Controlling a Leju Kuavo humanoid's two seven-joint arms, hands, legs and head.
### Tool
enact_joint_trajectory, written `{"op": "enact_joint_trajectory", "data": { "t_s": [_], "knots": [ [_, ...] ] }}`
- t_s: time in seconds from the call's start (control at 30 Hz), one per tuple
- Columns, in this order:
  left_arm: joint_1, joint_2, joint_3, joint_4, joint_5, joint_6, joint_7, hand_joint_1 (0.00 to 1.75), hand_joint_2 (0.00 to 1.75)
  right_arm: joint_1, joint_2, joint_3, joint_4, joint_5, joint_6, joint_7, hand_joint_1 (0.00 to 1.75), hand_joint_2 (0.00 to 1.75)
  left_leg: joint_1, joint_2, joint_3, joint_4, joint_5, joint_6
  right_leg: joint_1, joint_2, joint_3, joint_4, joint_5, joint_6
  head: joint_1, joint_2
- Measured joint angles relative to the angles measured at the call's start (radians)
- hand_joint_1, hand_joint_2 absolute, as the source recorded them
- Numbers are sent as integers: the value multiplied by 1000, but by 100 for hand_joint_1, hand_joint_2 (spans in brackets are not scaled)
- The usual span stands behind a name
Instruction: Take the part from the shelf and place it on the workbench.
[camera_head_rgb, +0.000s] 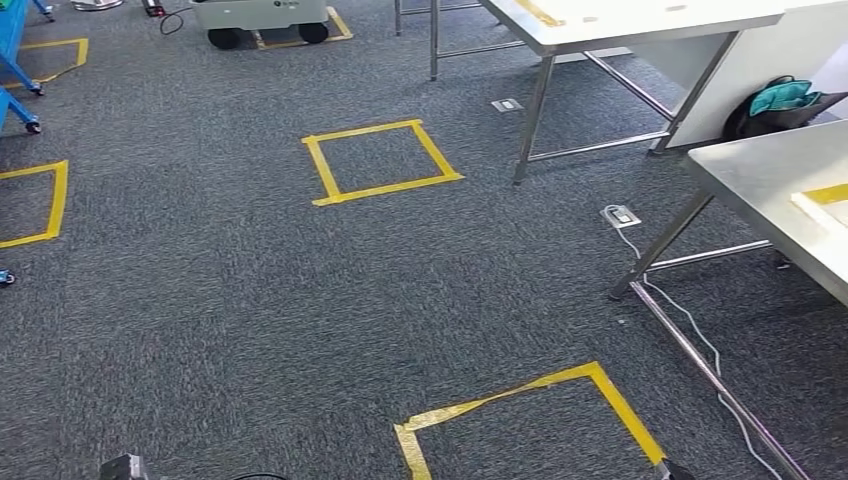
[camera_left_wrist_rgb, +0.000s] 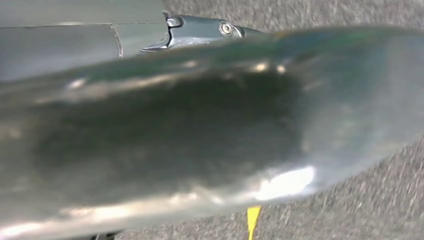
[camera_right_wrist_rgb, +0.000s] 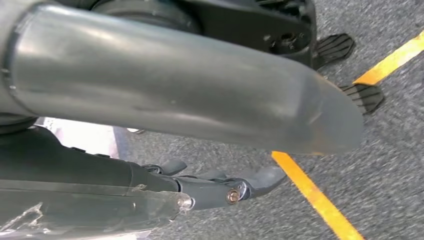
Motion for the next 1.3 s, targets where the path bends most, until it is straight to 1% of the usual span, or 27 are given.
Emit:
{"op": "enact_joint_trajectory", "data": {
  "t_s": [0.07, 0.13, 0.17, 0.2, 0.23, 0.27, 0.3, 0.33, 0.4, 0.43, 0.5, 0.57, 0.63, 0.7, 0.73, 0.77, 0.8, 0.87, 0.93, 1.0, 1.03, 1.07, 1.13, 1.17, 1.23, 1.27, 1.3],
  "knots": [
    [1, 1, 0, 0, 0, 1, 0, 0, 0, -1, 0, -1, 0, 0, 0, 1, 0, 0, 5, -23, 0, -4, 5, 12, -3, 46, -17, 45, -34, 10, 3, 0],
    [-3, 1, 0, 0, -1, 2, 0, 0, 0, 4, -1, -3, 0, 0, 0, 1, 0, 0, 7, -48, -3, -4, 8, 19, -5, 106, -75, 174, -101, 14, 7, 0],
    [-4, 1, 0, 0, -1, 3, 0, 0, 0, 7, -1, -5, 0, 0, 0, 1, 0, 0, 7, -62, -4, -4, 10, 21, -6, 118, -107, 243, -127, 15, 8, 0],
    [-4, 1, 0, 0, -2, 3, 0, 0, 0, 9, -2, -6, 0, 0, 0, 3, 0, 0, 7, -77, -5, -4, 10, 22, -5, 124, -131, 288, -138, 15, 9, 0],
    [-3, 0, 0, 0, -2, 3, 0, 0, 0, 10, -2, -7, 0, 0, 0, 5, 0, 0, 7, -92, -5, -3, 11, 22, -6, 126, -136, 292, -126, 14, 10, 0],
    [-2, 0, 0, 1, -4, 3, 0, 0, 0, 11, -2, -8, 0, 0, 0, 7, 0, 0, 8, -107, -4, -3, 12, 20, -7, 130, -122, 256, -97, 14, 10, 0],
    [-1, 0, 0, 1, -6, 3, -1, 0, 0, 11, -2, -8, 0, 1, 0, 9, 0, 0, 9, -122, -3, -2, 12, 18, -10, 141, -92, 190, -58, 14, 11, 0],
    [-2, 1, 0, 1, -8, 3, -2, 0, 0, 10, -2, -9, 0, 1, 0, 9, 0, 0, 8, -137, -4, 0, 13, 14, -15, 167, -60, 117, -28, 15, 11, 0],
    [-3, 1, 0, 1, -11, 3, -4, 0, 0, 10, -2, -9, 0, 3, 1, 9, 0, 0, 8, -162, -12, 6, 15, 4, -22, 210, -16, 25, -2, 13, 10, 0],
    [-3, 1, 0, 1, -12, 3, -5, 0, 0, 9, -2, -9, 0, 4, 1, 8, 0, 0, 9, -174, -17, 7, 18, -3, -21, 218, -10, 14, -4, 9, 10, 0],
    [1, 2, 0, 1, -15, 3, -7, 0, 0, 7, -2, -10, 0, 6, 1, 10, 0, 0, 14, -187, -26, 8, 23, -16, -18, 195, -8, 13, 0, -5, 10, 0],
    [3, 2, 0, 1, -17, 3, -9, 0, 0, 6, -2, -12, 0, 8, 0, 12, 0, 0, 12, -145, -45, 43, -3, -24, -17, 169, -7, 8, 6, -19, 5, 0],
    [-1, 1, 0, 1, -20, 3, -12, 0, 0, 9, -2, -14, 0, 10, -1, 11, 0, 0, 10, -82, -98, 157, -68, -31, -13, 137, -7, 5, 7, -28, 0, 0],
    [-3, -1, 0, 1, -21, 1, -14, 0, 0, 12, -3, -16, -1, 16, -1, 11, 0, 0, 12, -60, -154, 279, -117, -36, -10, 103, -8, 5, 5, -32, 0, 0],
    [-2, 0, 1, 1, -20, 0, -16, 0, 0, 11, -3, -17, -1, 19, -1, 11, 0, 0, 13, -57, -161, 299, -116, -36, -9, 88, -8, 5, 4, -33, 0, 0],
    [0, 1, 1, 1, -19, -2, -17, 0, 0, 9, -2, -17, -1, 22, -2, 11, 0, 0, 13, -54, -150, 281, -98, -36, -9, 75, -7, 5, 3, -33, 0, 0],
    [1, 3, 1, 1, -17, -3, -19, 0, 0, 6, -2, -17, -1, 26, -4, 11, 0, 0, 12, -46, -118, 224, -66, -34, -9, 62, -6, 5, 2, -32, -1, 0],
    [0, 8, 3, 1, -12, -8, -21, 0, 0, 0, 2, -17, -1, 35, -14, 11, 0, 0, 5, 4, -40, 84, -14, -25, -5, 41, -1, 6, -3, -26, -1, 0],
    [-4, 14, 5, 1, -8, -14, -22, 0, 0, -5, 7, -16, -1, 43, -26, 11, 0, 0, -3, 34, -4, 12, 0, -13, 0, 18, 3, 7, -8, -17, 0, 0],
    [-2, 20, 10, 1, -6, -20, -22, 0, 0, -13, 9, -15, 0, 48, -33, 14, 0, 0, -3, 12, -6, 6, 2, -2, 1, -1, 8, 4, -12, -9, 2, 0],
    [0, 22, 12, 1, -5, -22, -22, 0, 0, -18, 10, -15, 0, 50, -35, 17, 0, 0, -1, 1, -6, 3, 4, 3, -1, 11, 7, 10, -18, -4, 2, 0],
    [1, 24, 15, 1, -5, -24, -22, 0, 0, -21, 12, -14, 1, 51, -35, 19, 0, 0, 2, -11, -5, 1, 7, 9, -3, 36, -2, 32, -33, 1, 4, 0],
    [-2, 28, 18, 1, -5, -25, -23, 0, 0, -23, 13, -14, 2, 51, -35, 21, 0, 0, 7, -32, -5, -2, 10, 18, -8, 96, -39, 115, -80, 8, 8, 0],
    [-4, 29, 18, 1, -5, -25, -23, 0, 0, -21, 13, -14, 3, 52, -35, 21, 0, 0, 7, -43, -6, -2, 10, 20, -9, 112, -66, 174, -108, 10, 9, 0],
    [-3, 30, 19, 1, -5, -26, -23, 0, 0, -20, 13, -14, 5, 52, -36, 22, 0, 0, 7, -67, -6, -2, 10, 21, -10, 122, -121, 279, -142, 13, 10, 0],
    [-2, 30, 20, 1, -5, -26, -23, 0, 0, -20, 13, -14, 5, 53, -37, 23, 0, 0, 8, -82, -6, -1, 11, 21, -10, 125, -137, 304, -140, 14, 11, 0],
    [0, 31, 21, 1, -5, -26, -23, 0, 0, -20, 13, -14, 6, 53, -37, 25, 0, 0, 8, -97, -5, 0, 11, 20, -11, 126, -136, 290, -119, 15, 11, 0]
  ]
}}
